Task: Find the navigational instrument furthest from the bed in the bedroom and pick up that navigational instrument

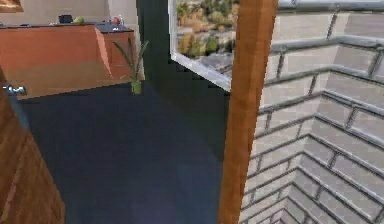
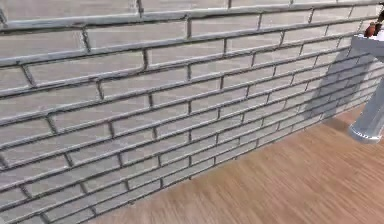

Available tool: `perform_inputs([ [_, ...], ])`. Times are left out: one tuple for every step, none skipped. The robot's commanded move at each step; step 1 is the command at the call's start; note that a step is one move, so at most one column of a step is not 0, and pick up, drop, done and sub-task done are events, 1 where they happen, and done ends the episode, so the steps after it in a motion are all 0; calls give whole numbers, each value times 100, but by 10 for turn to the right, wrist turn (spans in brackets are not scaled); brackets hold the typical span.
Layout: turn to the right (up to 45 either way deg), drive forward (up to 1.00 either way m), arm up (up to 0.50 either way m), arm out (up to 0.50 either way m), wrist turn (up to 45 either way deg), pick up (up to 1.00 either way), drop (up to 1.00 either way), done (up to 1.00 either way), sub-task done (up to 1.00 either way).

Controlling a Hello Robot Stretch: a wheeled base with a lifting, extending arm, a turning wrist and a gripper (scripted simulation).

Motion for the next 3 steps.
perform_inputs([
  [-240,0,0,0,0,0,0,0,0],
  [0,100,0,0,0,0,0,0,0],
  [-150,0,0,0,0,0,0,0,0],
])
